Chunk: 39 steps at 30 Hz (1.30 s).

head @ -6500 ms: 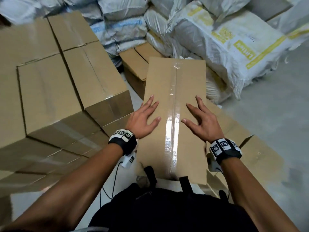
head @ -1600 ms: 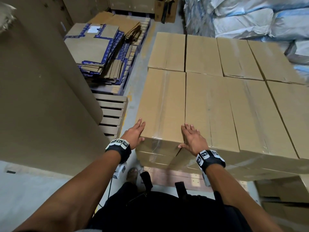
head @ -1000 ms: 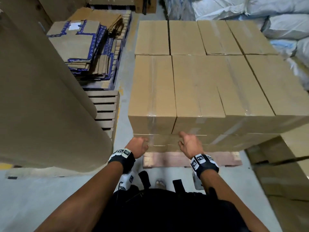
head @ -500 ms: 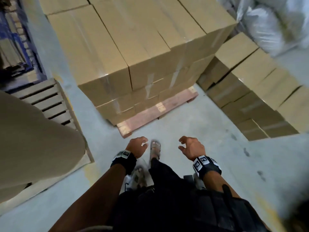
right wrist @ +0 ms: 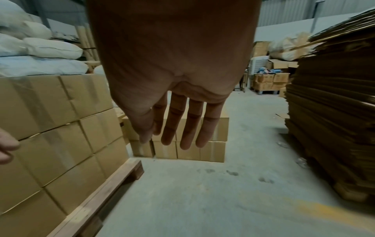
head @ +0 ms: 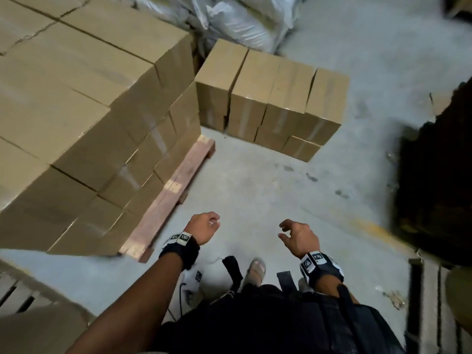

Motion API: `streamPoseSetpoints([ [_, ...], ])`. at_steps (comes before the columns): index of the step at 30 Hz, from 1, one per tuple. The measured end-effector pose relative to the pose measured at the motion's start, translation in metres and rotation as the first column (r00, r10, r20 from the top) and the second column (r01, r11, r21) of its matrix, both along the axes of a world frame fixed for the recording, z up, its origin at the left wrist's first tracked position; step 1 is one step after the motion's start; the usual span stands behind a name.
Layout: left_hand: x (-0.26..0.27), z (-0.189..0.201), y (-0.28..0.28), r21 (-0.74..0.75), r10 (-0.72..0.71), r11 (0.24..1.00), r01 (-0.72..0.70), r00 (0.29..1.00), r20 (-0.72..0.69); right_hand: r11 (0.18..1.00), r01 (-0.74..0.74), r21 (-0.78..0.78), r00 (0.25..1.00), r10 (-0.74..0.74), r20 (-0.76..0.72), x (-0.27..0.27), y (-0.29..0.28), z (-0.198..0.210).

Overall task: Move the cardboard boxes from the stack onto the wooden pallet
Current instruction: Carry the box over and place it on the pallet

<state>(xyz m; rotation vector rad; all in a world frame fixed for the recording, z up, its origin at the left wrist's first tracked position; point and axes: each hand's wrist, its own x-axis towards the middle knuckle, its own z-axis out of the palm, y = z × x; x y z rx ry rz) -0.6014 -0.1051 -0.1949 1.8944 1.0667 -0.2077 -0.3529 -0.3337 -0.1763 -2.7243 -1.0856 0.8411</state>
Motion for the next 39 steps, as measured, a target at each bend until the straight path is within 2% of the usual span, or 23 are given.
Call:
streamPoseSetpoints([
  [9, 0.151, -0.008, -0.018, 0.024, -0.148, 0.989, 0.149, 0.988, -0.05, 0.986, 0.167, -0.004, 0.985, -0.167, -0.04, 0.122, -0.06, -0.016],
  [18, 0.308, 0.001, -0.001, 0.034, -0.293, 0.956, 0.292, 0.955, 0.033, 0.963, 0.261, 0.064, 0.964, -0.257, -0.067, 0.236, -0.046, -0.017],
  [21, 0.354, -0.008, 0.024, 0.055, -0.351, 0.935, 0.35, 0.936, 0.008, 0.955, 0.288, 0.063, 0.956, -0.284, -0.071, 0.274, -0.029, -0.024],
  [28, 0.475, -0.033, 0.107, 0.02, -0.388, 0.921, 0.388, 0.921, -0.034, 0.946, 0.322, 0.039, 0.945, -0.319, -0.073, 0.379, 0.037, -0.043],
  [33, 0.576, -0.028, 0.177, 0.005, -0.429, 0.903, 0.429, 0.903, -0.019, 0.95, 0.311, 0.01, 0.949, -0.31, -0.056, 0.471, 0.106, -0.027],
  [39, 0.692, -0.013, 0.243, 0.065, -0.504, 0.862, 0.504, 0.864, -0.008, 0.956, 0.29, 0.045, 0.957, -0.29, -0.017, 0.582, 0.188, -0.005],
])
